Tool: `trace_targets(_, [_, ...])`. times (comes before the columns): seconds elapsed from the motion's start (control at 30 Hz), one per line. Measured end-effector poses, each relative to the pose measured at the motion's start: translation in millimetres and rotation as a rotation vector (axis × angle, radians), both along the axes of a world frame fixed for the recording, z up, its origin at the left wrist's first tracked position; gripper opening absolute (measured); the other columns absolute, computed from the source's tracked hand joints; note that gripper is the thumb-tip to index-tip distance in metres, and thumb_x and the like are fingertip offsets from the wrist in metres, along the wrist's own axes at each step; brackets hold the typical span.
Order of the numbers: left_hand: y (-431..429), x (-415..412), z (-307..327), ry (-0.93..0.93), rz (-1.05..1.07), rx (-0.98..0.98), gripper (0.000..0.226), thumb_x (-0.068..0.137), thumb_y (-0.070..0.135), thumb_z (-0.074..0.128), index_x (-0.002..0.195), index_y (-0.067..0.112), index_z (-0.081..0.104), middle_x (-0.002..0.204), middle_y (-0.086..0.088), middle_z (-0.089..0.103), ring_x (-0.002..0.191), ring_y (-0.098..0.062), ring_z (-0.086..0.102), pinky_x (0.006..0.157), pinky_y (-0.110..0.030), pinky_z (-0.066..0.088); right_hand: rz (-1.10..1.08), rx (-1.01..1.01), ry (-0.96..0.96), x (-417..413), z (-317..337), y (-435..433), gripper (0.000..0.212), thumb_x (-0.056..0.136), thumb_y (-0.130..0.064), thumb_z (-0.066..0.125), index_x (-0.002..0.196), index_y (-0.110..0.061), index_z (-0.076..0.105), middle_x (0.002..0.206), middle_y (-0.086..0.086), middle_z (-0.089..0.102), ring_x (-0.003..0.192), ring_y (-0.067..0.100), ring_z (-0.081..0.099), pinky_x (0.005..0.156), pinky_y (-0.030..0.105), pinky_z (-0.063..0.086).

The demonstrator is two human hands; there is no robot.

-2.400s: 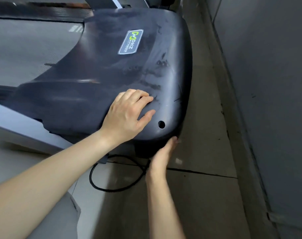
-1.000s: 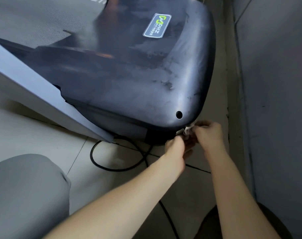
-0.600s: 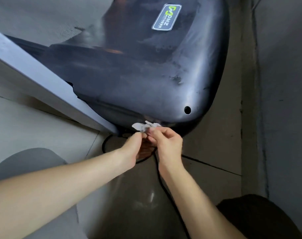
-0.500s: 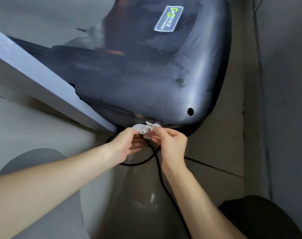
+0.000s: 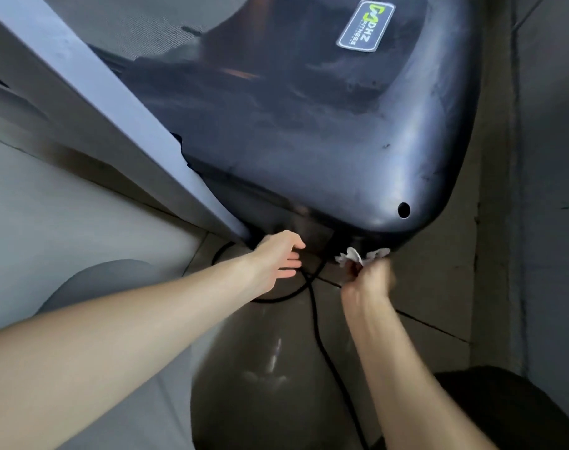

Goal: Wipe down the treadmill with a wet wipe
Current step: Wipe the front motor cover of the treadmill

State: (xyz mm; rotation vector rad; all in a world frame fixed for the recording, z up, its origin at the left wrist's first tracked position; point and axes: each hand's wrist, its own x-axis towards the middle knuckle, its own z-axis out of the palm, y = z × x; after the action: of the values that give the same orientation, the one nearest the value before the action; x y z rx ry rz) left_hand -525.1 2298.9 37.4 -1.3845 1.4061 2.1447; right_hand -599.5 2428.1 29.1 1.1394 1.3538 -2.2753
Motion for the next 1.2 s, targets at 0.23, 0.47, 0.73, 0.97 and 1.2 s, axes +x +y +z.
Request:
trace_targets(0.23, [-7,15,-2,-0.012,-0.034,-0.094,0.021,0.091,0.015,0.058,0.099,0.007,0.075,0.096,-0.016,0.078,0.086,-0.026,0.073,0.089,-0.039,0.06,0.062,-0.096,-0.151,44,6,-60,0.031,0.085,0.017,0.034,0.071,-0.003,0.053,0.052,0.011,0.057,0.041,0.021,0.061,0.048,0.031,0.054])
trace_targets(0.47, [11,22,10,0.105,-0.253,-0.025,0.009,0.096,0.022,0.064,0.096,0.012,0.067,0.092,-0.007,0.065,0.079,-0.018,0.062,0.076,-0.027,0.053,-0.016,-0.044,-0.034,22,24,-12,0.048,0.093,0.011,0.037,0.052,-0.009,0.051,0.054,0.006,0.052,0.029,0.01,0.049,0.035,0.021,0.044])
trace_targets(0.73, [41,5,13,0.181,0.127,0.077,0.011,0.089,0.01,0.076,0.086,0.0,0.073,0.085,-0.016,0.073,0.076,-0.024,0.072,0.063,-0.025,0.06,0.448,0.181,0.023,41,58,8,0.01,0.094,0.003,0.059,0.099,0.001,0.068,0.083,0.014,0.074,0.072,0.022,0.073,0.068,0.028,0.06])
trace_targets(0.97, [53,-14,43,0.132,0.539,0.296,0.017,0.087,-0.006,0.065,0.104,-0.01,0.064,0.097,-0.023,0.073,0.072,-0.025,0.073,0.059,-0.027,0.061,0.8,1.312,1.092,14,120,14,0.011,0.088,-0.008,0.058,0.089,-0.016,0.065,0.08,-0.008,0.064,0.072,0.012,0.055,0.066,0.028,0.037])
trace_targets(1.2, [-6,1,36,0.224,0.913,0.201,0.011,0.09,-0.004,0.061,0.085,0.003,0.068,0.073,-0.006,0.071,0.051,-0.007,0.066,0.054,-0.016,0.055,0.801,1.432,1.43,-8,84,-13,0.008,0.082,-0.013,0.053,0.084,-0.011,0.06,0.079,0.001,0.063,0.072,0.026,0.054,0.061,0.035,0.03])
